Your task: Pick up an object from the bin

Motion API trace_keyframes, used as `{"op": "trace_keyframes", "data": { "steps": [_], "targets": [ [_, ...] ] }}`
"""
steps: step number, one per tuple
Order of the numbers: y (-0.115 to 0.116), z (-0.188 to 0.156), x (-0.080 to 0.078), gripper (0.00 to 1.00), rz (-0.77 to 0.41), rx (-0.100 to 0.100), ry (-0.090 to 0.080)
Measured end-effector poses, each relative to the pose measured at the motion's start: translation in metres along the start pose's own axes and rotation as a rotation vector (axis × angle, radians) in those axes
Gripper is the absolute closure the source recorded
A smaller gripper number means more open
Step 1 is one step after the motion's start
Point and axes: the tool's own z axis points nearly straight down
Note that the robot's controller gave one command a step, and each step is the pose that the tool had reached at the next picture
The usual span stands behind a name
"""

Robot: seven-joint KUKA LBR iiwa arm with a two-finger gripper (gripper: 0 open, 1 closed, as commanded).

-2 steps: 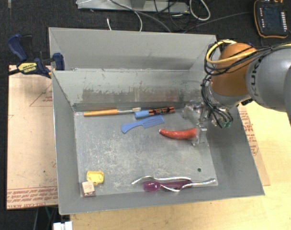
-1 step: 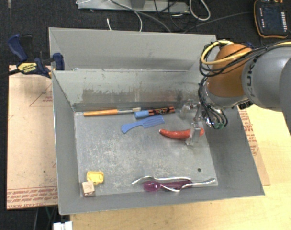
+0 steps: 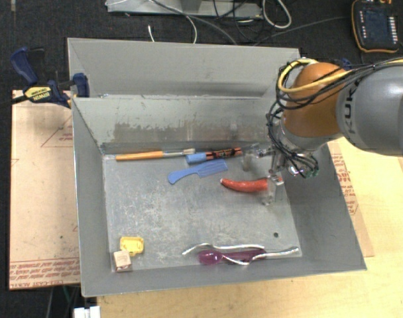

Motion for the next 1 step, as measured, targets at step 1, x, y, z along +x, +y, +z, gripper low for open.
{"op": "trace_keyframes", "data": {
  "steps": [1],
  "targets": [
    [-0.0084,-0.0005,-0.0025,0.0,0.342,0.002,-0.009]
  ]
}}
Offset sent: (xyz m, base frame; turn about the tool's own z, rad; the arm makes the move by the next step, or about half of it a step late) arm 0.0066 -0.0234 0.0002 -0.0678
